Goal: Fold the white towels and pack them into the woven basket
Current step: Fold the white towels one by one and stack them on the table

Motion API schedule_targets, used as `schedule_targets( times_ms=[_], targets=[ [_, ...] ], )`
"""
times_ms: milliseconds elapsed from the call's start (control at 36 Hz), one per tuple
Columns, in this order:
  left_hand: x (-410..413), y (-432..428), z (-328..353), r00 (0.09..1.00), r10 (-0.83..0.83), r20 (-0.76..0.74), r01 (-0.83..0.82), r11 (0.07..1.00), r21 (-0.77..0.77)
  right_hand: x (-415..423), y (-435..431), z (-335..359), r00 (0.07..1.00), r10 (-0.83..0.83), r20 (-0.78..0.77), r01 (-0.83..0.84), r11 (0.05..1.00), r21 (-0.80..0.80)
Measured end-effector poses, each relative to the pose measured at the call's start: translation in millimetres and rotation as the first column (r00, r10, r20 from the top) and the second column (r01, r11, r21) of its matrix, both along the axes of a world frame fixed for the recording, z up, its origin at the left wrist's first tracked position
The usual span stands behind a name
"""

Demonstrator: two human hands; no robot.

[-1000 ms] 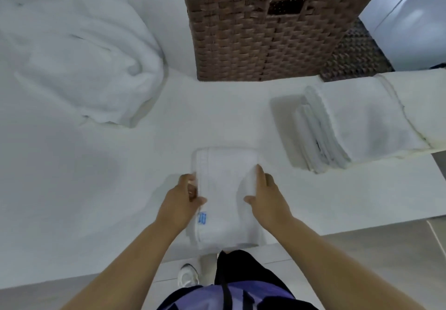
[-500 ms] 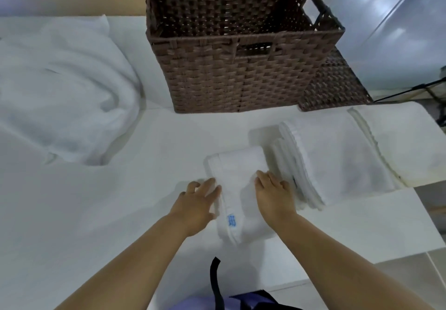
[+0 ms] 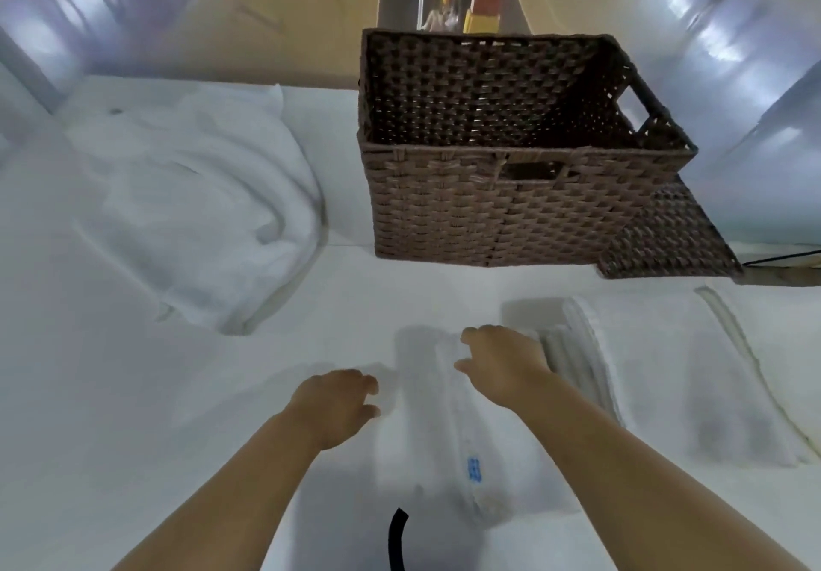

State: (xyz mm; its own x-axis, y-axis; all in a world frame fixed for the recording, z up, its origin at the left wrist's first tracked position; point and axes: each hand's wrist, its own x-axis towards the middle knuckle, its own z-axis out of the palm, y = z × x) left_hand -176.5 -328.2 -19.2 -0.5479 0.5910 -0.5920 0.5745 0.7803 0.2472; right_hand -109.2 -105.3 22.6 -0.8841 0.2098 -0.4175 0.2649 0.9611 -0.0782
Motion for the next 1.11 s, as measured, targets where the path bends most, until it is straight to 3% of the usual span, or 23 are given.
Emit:
schedule_targets(
  times_ms=[333,583,694,833,889,944,1111],
  targets=[
    [-92.3,-147.8,18.8,0.928,0.357,-0.108,-0.339,0.928,0.156,-112.0,-100.7,-0.6,0.992,0.071,0.106,-0.059,0.992,-0.112],
    [-194.4,-230.0,10.0,0.834,0.472,-0.286,-0.391,0.871,0.297,-193.8,-178.7,-15.3,0.988,-0.112,-0.106,0.084,0.968,-0.237],
    [-234.3,-244.4,-14.0,0.875,0.389,-0.289,-0.346,0.919,0.191,-221.7,-208.7,-22.1,0.989,-0.095,-0.114,0.062,0.963,-0.261],
    [-261.5,-254.5,-47.2,0.959,0.122,-0.257,-0.143,0.988,-0.063,-232.6,-240.4,-42.8,0.995,0.033,0.092,-0.013,0.977,-0.212],
    [-262.3,-256.6,-50.9,0.968,0.09,-0.234,-0.114,0.989,-0.09,-226.2,-248.6,-52.7,0.983,0.089,0.163,-0.06,0.984,-0.17],
    [-262.9,-257.7,-51.5,0.947,0.046,-0.318,-0.073,0.995,-0.072,-214.0,-254.8,-63.1,0.973,0.115,0.202,-0.088,0.986,-0.141],
    [-250.2,-259.6,-45.1,0.87,-0.008,-0.493,-0.034,0.997,-0.075,-175.0,-267.3,-82.8,0.998,0.032,0.053,-0.025,0.99,-0.14]
  ],
)
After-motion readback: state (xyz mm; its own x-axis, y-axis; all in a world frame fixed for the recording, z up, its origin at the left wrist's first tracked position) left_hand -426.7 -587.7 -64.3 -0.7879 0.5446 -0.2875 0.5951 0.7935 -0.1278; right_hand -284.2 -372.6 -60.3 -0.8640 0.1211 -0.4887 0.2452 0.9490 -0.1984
